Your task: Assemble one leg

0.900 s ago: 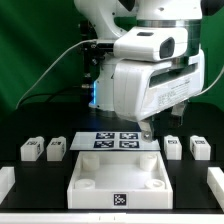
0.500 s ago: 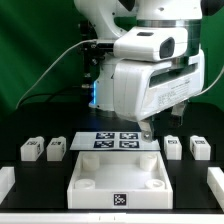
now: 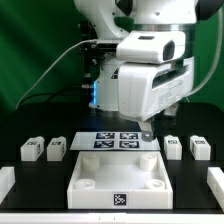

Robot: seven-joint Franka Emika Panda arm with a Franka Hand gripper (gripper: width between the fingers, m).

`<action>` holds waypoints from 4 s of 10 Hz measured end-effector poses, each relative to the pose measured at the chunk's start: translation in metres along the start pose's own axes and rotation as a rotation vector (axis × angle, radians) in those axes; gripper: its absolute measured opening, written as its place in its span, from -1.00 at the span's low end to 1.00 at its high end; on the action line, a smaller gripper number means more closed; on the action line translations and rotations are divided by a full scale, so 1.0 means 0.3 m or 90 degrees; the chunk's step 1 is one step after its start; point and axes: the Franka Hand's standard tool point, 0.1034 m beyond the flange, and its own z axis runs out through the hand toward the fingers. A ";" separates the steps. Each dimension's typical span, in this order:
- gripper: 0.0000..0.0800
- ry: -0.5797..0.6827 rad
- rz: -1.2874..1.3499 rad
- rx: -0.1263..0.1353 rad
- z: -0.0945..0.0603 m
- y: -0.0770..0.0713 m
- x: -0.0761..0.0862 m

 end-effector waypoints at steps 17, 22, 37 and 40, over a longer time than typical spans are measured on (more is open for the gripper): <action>0.59 0.013 -0.257 0.010 0.326 -0.177 -0.320; -0.63 0.013 -0.254 0.011 0.326 -0.176 -0.324; -0.86 0.050 -0.258 0.011 0.324 -0.141 -0.015; -0.86 0.041 -0.263 0.026 0.325 -0.141 -0.017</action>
Offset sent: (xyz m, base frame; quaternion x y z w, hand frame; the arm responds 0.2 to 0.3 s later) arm 0.0000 0.0000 0.0000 0.0000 0.0000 -0.2667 0.9638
